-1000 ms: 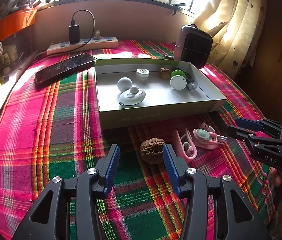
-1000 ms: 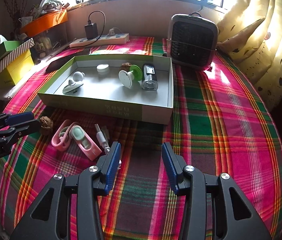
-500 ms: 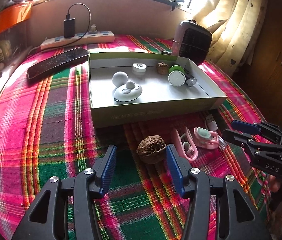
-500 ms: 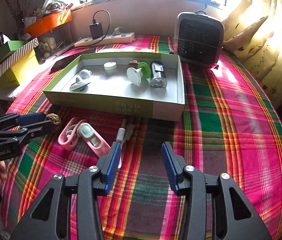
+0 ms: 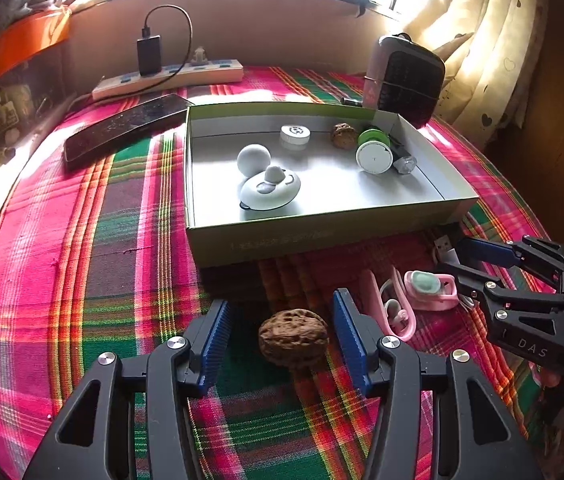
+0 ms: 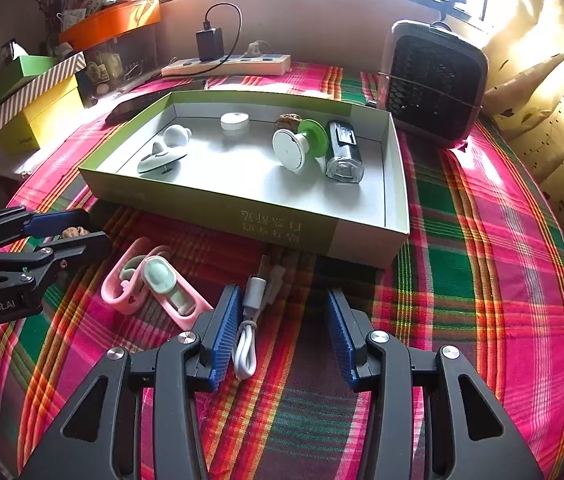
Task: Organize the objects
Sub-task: 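Move left gripper to a walnut while right gripper approaches white USB cable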
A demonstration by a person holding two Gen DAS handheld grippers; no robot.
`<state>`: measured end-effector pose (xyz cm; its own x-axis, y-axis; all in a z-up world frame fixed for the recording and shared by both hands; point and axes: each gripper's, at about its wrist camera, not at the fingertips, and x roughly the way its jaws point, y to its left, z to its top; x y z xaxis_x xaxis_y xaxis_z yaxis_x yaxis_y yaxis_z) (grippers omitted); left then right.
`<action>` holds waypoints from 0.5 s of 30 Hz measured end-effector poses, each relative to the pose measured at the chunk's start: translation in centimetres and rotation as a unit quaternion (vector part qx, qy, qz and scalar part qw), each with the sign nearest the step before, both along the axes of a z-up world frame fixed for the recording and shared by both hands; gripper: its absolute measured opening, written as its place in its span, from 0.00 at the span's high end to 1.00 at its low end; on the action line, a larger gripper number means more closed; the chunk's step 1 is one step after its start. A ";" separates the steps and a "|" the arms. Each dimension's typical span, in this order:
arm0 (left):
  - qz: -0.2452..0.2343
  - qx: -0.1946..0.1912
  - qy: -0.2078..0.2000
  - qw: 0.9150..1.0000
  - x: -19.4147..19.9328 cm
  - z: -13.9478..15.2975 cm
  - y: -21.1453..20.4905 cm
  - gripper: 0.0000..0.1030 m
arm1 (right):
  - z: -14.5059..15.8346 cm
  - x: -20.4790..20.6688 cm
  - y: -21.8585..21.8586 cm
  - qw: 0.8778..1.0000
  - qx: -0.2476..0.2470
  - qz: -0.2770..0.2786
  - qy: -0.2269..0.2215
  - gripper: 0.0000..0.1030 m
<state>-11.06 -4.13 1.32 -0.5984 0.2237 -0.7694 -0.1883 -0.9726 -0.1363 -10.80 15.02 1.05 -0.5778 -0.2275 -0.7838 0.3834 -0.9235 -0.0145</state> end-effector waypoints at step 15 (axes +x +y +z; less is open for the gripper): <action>0.024 -0.006 0.001 1.000 0.9 -0.2 -0.2 0.52 | 0.0 0.2 0.4 1.000 -0.005 0.000 0.003 0.61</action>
<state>-10.13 -4.31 1.17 -0.6104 0.1844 -0.7703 -0.1409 -0.9823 -0.1234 -10.58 15.41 1.09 -0.5825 -0.2358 -0.7779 0.3836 -0.9235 -0.0074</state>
